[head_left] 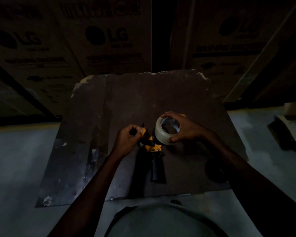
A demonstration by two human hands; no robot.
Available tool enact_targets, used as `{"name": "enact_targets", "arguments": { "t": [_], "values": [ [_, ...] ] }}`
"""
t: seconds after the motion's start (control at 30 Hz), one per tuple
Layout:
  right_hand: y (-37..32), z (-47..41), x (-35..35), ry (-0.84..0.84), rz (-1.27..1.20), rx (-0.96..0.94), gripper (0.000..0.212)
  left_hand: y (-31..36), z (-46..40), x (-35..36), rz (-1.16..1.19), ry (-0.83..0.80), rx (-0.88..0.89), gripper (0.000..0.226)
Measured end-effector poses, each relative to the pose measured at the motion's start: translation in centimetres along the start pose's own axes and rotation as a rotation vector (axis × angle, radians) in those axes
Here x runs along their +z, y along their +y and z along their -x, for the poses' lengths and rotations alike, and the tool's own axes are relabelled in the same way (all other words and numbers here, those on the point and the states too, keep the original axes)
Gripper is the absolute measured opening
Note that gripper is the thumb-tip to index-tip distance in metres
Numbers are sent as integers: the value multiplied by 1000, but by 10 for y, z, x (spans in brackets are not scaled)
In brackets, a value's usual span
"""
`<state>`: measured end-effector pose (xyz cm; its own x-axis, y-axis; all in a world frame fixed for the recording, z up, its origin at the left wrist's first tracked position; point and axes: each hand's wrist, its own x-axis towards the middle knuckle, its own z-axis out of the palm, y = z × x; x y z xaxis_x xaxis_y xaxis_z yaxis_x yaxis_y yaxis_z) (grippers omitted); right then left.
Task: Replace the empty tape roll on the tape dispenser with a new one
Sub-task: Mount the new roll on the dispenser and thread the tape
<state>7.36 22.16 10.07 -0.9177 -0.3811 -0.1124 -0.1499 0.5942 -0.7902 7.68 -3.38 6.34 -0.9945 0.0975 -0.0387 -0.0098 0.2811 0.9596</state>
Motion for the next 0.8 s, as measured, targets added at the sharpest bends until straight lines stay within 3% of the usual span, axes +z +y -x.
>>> {"name": "enact_targets", "arguments": {
  "t": [0.3,0.67,0.8],
  "values": [
    [21,-21,13,-7,109,67,94,-38,-9,3,-46,-5,-88,3],
    [35,-36,28,-36,150,155,98,-53,-9,0,-93,8,-178,12],
    [37,-41,30,-50,153,167,98,-54,-7,1,-84,-2,-219,5]
  ]
}}
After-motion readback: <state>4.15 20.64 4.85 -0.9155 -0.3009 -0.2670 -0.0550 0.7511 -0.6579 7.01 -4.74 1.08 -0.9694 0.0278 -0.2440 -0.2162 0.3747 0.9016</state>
